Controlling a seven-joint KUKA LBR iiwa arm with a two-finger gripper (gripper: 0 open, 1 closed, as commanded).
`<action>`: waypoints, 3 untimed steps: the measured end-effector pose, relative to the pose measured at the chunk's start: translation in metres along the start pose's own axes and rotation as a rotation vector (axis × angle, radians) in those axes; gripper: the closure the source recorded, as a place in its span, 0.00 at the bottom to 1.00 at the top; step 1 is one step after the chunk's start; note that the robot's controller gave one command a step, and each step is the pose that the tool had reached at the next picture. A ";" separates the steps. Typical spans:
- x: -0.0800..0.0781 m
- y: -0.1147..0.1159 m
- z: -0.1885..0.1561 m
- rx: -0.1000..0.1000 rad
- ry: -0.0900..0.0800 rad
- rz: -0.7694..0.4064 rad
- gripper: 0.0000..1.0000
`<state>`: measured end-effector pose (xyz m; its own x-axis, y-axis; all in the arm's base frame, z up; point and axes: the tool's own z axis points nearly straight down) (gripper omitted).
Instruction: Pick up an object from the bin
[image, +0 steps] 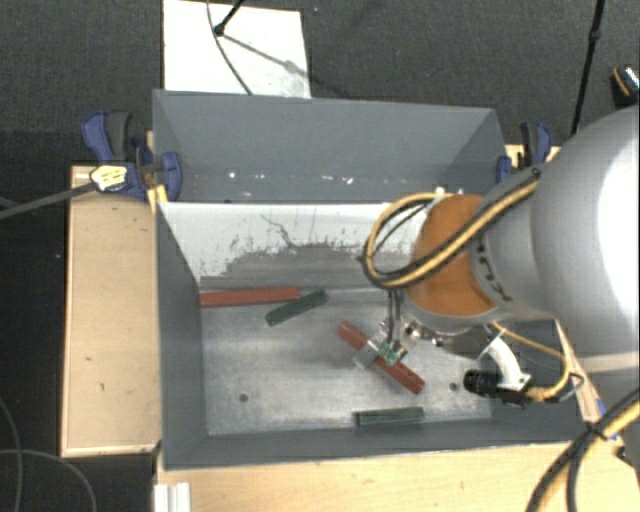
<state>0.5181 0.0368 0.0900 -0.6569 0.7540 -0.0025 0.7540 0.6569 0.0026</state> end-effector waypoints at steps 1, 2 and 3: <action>-0.002 0.001 -0.066 -0.003 -0.002 -0.008 1.00; -0.002 0.002 -0.085 0.000 0.000 -0.019 1.00; -0.003 0.002 -0.096 0.000 0.000 -0.031 1.00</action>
Offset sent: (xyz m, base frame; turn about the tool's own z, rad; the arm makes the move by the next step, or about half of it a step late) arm 0.0001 -0.0001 0.0617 0.0000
